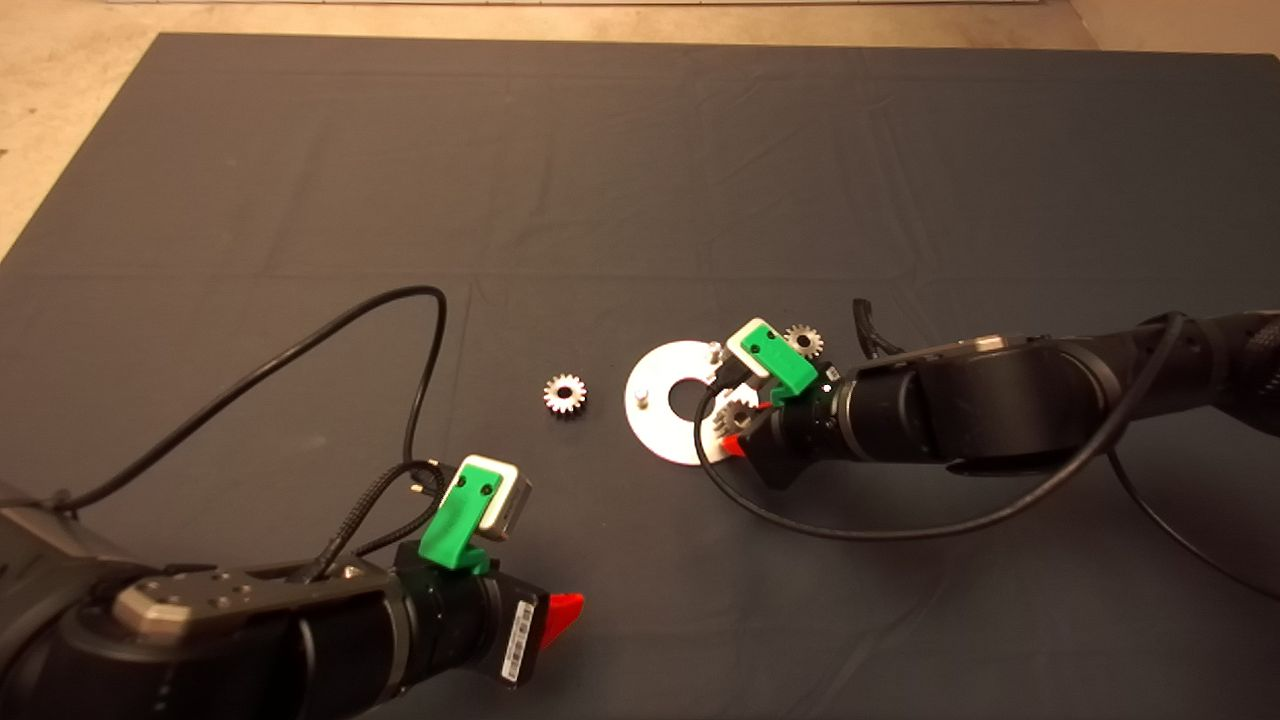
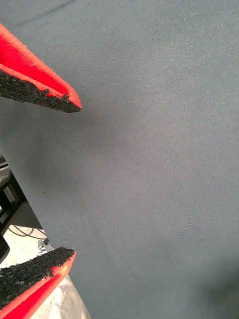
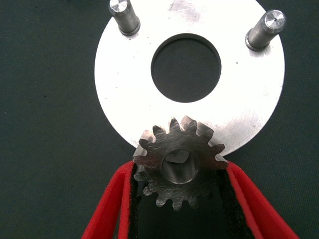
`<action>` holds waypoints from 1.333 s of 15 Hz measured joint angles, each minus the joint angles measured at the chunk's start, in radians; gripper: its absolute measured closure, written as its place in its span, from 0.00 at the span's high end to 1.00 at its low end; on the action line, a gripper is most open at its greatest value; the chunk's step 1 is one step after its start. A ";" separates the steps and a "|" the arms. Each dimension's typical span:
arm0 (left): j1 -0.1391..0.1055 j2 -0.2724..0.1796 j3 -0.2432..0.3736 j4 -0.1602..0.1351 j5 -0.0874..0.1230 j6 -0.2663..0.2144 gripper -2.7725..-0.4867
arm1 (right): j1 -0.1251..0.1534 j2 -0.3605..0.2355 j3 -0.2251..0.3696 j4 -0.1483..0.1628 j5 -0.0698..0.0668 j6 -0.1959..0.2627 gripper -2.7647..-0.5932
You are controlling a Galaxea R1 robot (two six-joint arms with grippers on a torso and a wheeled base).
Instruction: Install three planetary gears onto the carrier pins
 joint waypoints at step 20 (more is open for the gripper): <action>-0.019 0.000 0.003 -0.004 0.000 -0.018 0.62 | 0.001 0.001 -0.025 0.000 0.007 -0.003 0.15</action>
